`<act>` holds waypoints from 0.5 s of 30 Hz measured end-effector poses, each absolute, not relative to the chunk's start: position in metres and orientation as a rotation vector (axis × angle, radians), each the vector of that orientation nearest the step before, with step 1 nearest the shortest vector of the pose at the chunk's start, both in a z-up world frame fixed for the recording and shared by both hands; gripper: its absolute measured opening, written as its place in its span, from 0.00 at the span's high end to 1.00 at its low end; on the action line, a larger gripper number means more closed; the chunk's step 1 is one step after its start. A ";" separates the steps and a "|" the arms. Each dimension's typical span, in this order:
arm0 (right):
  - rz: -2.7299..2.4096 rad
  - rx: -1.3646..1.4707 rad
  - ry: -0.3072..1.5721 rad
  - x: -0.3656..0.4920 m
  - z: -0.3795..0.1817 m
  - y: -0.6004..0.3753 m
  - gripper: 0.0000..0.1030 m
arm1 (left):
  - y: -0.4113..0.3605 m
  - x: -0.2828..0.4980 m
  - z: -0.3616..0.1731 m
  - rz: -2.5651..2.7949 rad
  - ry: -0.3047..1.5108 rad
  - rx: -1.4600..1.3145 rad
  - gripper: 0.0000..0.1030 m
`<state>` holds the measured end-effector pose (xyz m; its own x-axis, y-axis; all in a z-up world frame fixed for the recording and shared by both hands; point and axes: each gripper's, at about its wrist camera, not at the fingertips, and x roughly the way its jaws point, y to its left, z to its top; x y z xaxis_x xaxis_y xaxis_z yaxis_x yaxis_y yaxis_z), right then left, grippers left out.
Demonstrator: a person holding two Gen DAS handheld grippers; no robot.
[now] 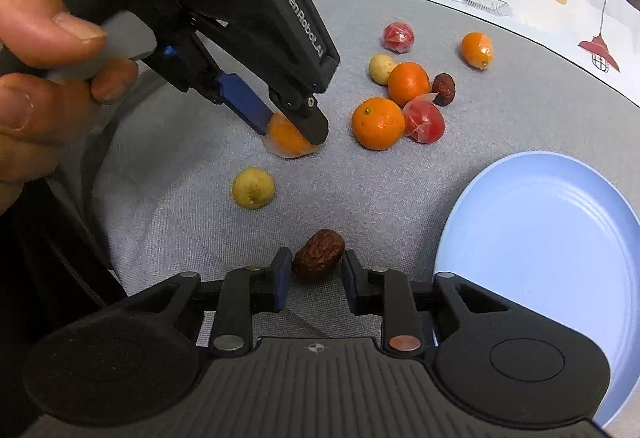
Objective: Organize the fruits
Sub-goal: 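Carry the mandarin with the left tool while the right tool carries the date over the plate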
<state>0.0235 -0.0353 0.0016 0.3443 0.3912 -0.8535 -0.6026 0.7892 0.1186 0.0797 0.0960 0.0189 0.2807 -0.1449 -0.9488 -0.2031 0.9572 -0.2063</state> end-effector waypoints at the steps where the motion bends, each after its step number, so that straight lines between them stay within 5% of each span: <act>1: 0.654 -0.235 1.029 0.023 0.003 -0.036 0.72 | 0.096 0.080 0.019 0.040 1.292 -0.312 0.61; 15: 0.635 -0.213 1.001 0.021 0.009 -0.043 0.72 | 0.089 0.083 0.014 0.041 1.297 -0.264 0.57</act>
<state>0.0213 -0.0428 0.0092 0.3785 0.3983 -0.8355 -0.5867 0.8014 0.1162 0.0828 0.0885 0.0141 0.2746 -0.1175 -0.9544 -0.1775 0.9693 -0.1704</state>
